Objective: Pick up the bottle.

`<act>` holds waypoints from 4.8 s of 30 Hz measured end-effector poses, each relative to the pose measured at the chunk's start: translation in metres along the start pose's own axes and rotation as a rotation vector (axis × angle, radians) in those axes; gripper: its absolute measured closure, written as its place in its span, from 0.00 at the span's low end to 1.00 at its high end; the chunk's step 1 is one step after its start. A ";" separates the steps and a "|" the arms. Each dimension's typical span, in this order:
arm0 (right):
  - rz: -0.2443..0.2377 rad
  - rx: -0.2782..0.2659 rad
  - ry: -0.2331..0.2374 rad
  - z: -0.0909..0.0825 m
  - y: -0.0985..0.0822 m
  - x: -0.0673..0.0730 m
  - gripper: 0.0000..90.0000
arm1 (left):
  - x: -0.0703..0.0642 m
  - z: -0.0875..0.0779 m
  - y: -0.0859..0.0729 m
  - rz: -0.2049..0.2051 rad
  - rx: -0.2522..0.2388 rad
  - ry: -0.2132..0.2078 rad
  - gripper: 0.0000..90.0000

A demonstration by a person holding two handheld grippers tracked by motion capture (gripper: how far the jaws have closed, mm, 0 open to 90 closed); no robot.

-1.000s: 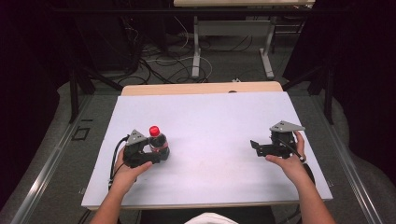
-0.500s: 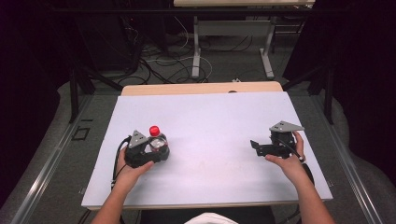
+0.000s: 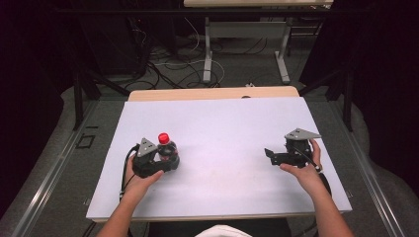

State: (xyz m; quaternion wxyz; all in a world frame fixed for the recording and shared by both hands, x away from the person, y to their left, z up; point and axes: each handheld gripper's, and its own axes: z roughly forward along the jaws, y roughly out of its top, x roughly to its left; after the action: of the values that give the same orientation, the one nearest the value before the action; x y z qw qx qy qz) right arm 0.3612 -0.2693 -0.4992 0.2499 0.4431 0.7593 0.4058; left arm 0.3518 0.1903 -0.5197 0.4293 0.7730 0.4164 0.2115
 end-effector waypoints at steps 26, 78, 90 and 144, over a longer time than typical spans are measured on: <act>-0.098 -0.092 0.112 -0.015 0.059 0.048 0.30 | -0.059 0.018 0.052 0.067 0.015 -0.135 0.33; -0.098 0.025 0.289 0.022 0.123 0.147 0.66 | -0.115 0.047 0.060 0.164 0.036 -0.248 0.33; -0.115 0.028 0.323 0.020 0.123 0.145 0.68 | -0.115 0.045 0.060 0.168 0.026 -0.252 0.33; -0.177 0.093 0.295 0.010 0.145 0.154 0.69 | -0.114 0.035 0.065 0.153 0.011 -0.226 0.33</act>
State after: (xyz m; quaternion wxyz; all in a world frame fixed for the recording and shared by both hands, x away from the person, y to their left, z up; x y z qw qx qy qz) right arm 0.3621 -0.0905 -0.3864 0.1495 0.3212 0.8418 0.4072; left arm 0.3413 0.0609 -0.4808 0.4518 0.8239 0.3062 0.1527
